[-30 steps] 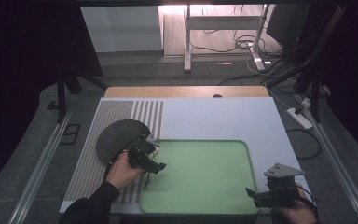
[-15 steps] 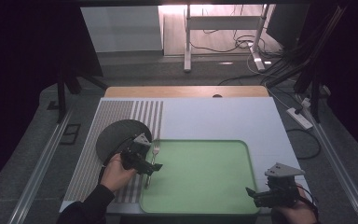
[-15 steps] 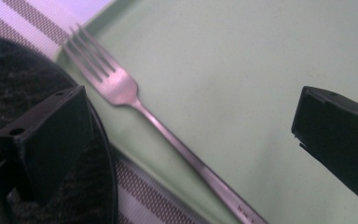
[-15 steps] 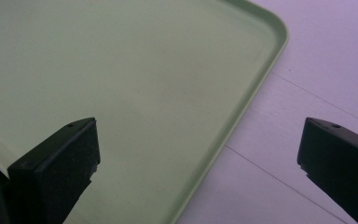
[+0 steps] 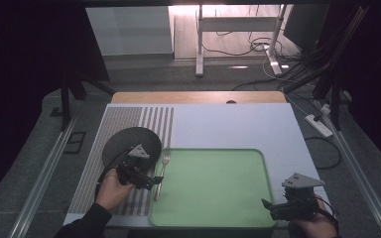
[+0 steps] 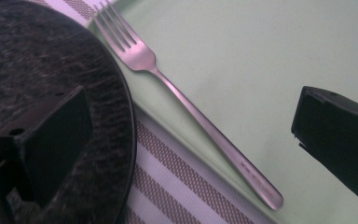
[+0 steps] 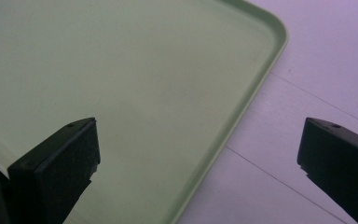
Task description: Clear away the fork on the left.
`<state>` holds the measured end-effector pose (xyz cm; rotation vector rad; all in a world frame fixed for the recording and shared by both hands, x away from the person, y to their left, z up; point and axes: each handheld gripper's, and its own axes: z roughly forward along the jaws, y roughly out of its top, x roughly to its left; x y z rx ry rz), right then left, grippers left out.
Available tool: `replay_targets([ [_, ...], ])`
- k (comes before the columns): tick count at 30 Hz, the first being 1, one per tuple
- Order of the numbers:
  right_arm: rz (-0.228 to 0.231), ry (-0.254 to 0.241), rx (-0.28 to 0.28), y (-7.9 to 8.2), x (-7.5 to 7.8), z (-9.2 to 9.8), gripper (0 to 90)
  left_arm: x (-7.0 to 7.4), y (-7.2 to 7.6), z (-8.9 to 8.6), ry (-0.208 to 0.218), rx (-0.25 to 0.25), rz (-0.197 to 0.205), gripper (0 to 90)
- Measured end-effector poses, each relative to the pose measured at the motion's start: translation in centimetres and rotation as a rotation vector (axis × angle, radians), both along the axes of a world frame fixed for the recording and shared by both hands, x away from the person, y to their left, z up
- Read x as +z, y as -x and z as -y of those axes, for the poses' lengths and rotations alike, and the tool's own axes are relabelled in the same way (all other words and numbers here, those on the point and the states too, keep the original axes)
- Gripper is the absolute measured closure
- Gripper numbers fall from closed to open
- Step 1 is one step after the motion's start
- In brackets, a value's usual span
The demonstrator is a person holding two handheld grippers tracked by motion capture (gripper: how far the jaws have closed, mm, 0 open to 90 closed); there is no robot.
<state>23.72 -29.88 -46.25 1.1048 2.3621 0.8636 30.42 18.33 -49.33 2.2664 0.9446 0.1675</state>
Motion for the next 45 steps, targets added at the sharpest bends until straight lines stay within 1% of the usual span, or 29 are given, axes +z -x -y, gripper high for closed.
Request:
replay_targets([
  [4, 0.000, 0.001, 0.001, 0.0, 0.0, 0.0, 0.0, 0.0, 0.8, -0.9, 0.011, 0.021, -0.004, 0.0],
  [8, 0.000, 0.001, 0.000, 0.0, 0.0, 0.0, 0.0, 0.1, 1.6, -1.7, -0.001, 0.048, 0.002, 0.0],
  [18, 0.001, 0.001, -0.003, 0.0, 0.0, 0.0, 0.0, -0.1, 3.3, -4.2, 0.044, 0.115, -0.014, 0.0],
  [20, 0.001, 0.001, -0.005, 0.0, 0.0, 0.0, 0.0, -0.1, 3.8, -4.8, 0.047, 0.128, -0.014, 0.0],
  [25, 0.000, -0.001, -0.009, 0.0, 0.0, 0.0, 0.0, -0.1, 4.9, -6.1, 0.073, 0.169, -0.011, 0.0],
  [30, 0.000, 0.000, -0.011, 0.0, 0.0, 0.0, 0.0, -0.2, 6.0, -7.3, 0.073, 0.203, -0.007, 0.0],
  [32, 0.001, -0.003, -0.011, 0.0, 0.0, 0.0, 0.0, -0.1, 6.4, -7.6, 0.087, 0.218, 0.004, 0.0],
  [35, 0.000, -0.003, -0.014, 0.0, 0.0, 0.0, 0.0, 0.1, 6.8, -7.9, 0.083, 0.235, 0.016, 0.0],
  [39, 0.001, -0.003, -0.016, 0.0, 0.0, 0.1, 0.0, 0.3, 7.3, -8.1, 0.050, 0.248, 0.029, 0.0],
  [41, 0.001, -0.003, -0.017, 0.0, 0.0, 0.1, 0.0, 0.3, 7.6, -8.2, 0.041, 0.255, 0.031, 0.0],
  [43, 0.001, -0.005, -0.018, 0.0, 0.0, 0.1, 0.0, 0.4, 7.8, -8.4, 0.043, 0.261, 0.035, 0.0],
  [45, 0.001, -0.006, -0.019, 0.0, 0.0, 0.1, 0.0, 0.4, 8.1, -8.7, 0.053, 0.267, 0.037, 0.0],
])
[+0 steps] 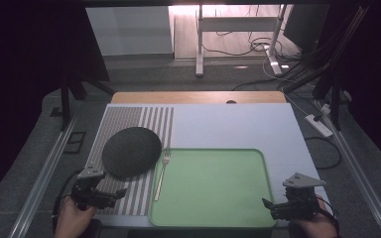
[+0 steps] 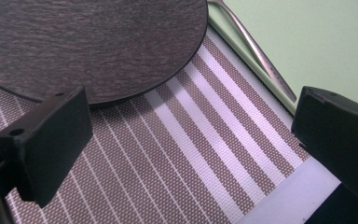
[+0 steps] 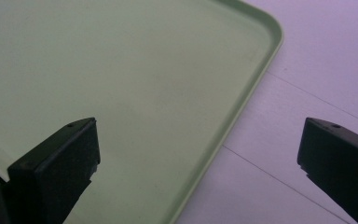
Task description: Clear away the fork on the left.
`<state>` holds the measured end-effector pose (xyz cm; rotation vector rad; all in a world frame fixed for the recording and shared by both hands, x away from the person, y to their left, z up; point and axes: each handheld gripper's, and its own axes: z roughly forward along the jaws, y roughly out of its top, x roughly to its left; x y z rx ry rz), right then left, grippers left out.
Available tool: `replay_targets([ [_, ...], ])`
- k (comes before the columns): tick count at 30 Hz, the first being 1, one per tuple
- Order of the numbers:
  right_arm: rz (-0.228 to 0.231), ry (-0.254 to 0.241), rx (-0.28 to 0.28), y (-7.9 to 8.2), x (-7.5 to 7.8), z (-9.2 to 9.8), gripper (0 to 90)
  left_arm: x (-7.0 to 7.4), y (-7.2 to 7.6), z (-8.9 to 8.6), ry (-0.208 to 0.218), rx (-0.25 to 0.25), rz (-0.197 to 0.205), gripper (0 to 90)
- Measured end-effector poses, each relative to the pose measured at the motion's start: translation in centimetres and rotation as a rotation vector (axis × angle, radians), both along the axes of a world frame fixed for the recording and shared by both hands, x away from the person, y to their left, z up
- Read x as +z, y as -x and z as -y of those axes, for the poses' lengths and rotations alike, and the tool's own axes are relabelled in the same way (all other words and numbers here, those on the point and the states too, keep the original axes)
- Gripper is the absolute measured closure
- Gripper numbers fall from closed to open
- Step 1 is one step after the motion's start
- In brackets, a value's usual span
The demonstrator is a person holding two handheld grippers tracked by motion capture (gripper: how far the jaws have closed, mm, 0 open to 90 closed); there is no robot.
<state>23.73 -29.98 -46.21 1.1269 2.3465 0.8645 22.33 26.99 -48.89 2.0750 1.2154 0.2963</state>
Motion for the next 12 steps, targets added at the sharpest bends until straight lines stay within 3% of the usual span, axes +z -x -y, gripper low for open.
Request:
replay_targets([
  [12, 0.000, 0.002, -0.002, 0.02, 0.00, -0.01, 0.0, 0.07, 0.84, -0.78, 0.010, 0.001, -0.011, 0.0],
])
